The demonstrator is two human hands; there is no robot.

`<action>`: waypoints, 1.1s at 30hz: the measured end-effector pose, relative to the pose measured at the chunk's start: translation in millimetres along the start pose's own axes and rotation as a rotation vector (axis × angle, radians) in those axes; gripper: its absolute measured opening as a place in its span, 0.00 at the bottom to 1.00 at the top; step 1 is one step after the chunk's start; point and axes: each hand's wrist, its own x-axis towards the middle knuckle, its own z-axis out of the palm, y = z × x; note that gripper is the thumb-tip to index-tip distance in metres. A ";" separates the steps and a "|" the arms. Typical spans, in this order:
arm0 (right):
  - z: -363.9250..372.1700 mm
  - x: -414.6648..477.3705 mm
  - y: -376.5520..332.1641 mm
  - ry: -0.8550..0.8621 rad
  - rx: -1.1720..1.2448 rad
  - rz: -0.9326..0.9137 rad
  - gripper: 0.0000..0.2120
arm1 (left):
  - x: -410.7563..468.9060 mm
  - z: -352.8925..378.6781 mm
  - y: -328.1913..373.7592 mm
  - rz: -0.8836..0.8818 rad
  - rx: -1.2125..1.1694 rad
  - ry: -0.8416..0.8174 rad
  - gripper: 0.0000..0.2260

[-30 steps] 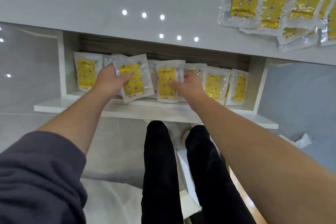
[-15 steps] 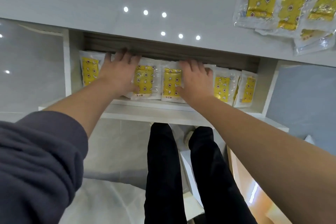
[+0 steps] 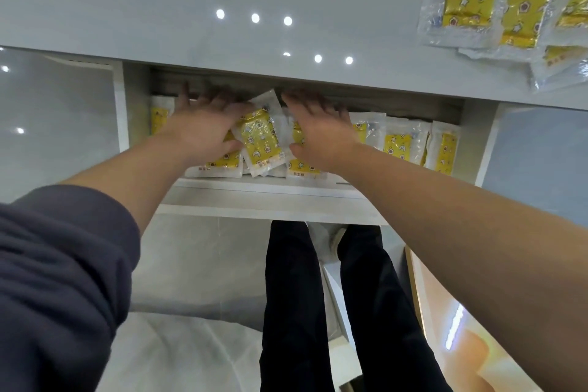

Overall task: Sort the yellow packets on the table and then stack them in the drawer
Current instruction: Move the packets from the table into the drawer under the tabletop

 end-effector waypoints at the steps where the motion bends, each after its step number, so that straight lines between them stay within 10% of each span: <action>1: -0.7 1.2 0.1 -0.019 0.003 -0.021 0.38 | 2.7 -0.2 4.3 0.040 0.014 0.006 0.34; 8: 3.1 -12.2 9.2 0.063 0.001 -0.057 0.20 | 11.2 0.2 29.9 0.230 0.038 0.026 0.33; 22: -93.1 -128.8 95.4 0.400 0.620 0.220 0.08 | -14.7 -147.0 204.2 -0.108 -0.650 0.369 0.05; 28: -152.4 -129.3 196.5 0.744 0.658 0.427 0.13 | 65.5 -209.2 266.8 -0.526 -0.704 0.487 0.34; 33: -185.9 -122.0 252.0 0.683 0.738 0.564 0.22 | 110.2 -230.4 292.5 -0.758 -0.667 0.324 0.51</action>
